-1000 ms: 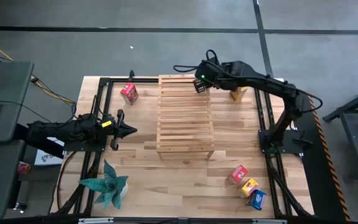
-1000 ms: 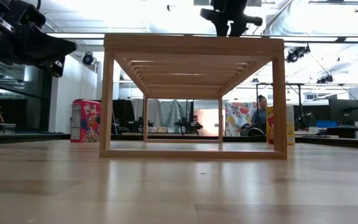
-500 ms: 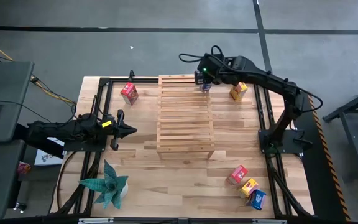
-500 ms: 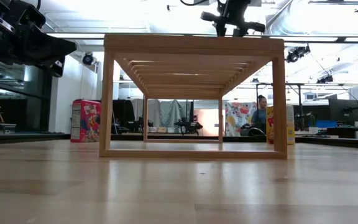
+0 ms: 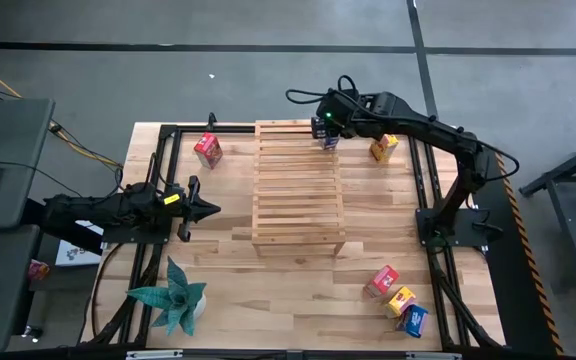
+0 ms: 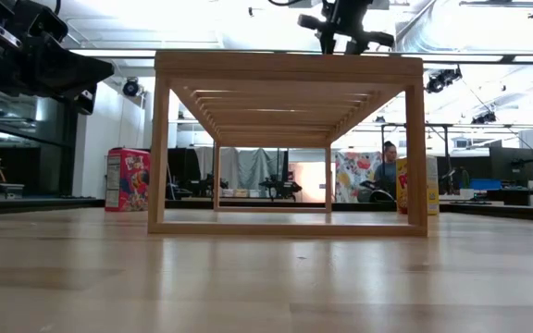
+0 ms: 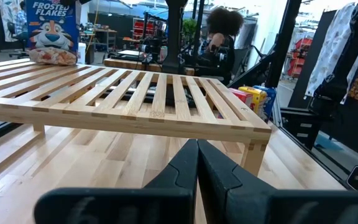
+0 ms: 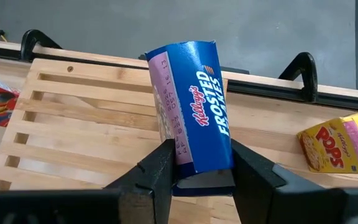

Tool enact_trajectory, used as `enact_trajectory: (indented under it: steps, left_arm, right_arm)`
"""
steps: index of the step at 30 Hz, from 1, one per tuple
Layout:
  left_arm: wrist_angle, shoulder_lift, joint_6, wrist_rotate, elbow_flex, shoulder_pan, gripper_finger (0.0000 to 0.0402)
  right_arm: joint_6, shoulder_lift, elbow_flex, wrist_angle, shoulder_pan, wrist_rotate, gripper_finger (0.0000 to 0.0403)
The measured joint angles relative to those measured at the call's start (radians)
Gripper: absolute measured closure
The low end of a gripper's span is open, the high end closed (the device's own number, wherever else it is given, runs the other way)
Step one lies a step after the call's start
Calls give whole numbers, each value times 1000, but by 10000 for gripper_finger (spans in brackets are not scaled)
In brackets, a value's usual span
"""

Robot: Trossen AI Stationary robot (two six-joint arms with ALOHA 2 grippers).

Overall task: Stack cereal on shelf
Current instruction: Put the top blue cereal box on the shelf

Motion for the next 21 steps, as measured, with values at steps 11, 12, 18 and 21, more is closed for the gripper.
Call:
enact_trajectory:
  steps: [11, 12, 18, 21]
  left_arm:
    - [0, 0, 0, 0, 0, 0, 402]
    - [0, 0, 0, 0, 0, 0, 402]
    - [0, 0, 0, 0, 0, 0, 401]
    - [0, 0, 0, 0, 0, 0, 401]
  right_arm:
    - [-26, 0, 0, 0, 0, 4, 212]
    - [-26, 0, 0, 1, 0, 3, 207]
    - [-45, 0, 0, 23, 7, -1, 195]
    - [-65, 0, 0, 51, 13, -8, 194]
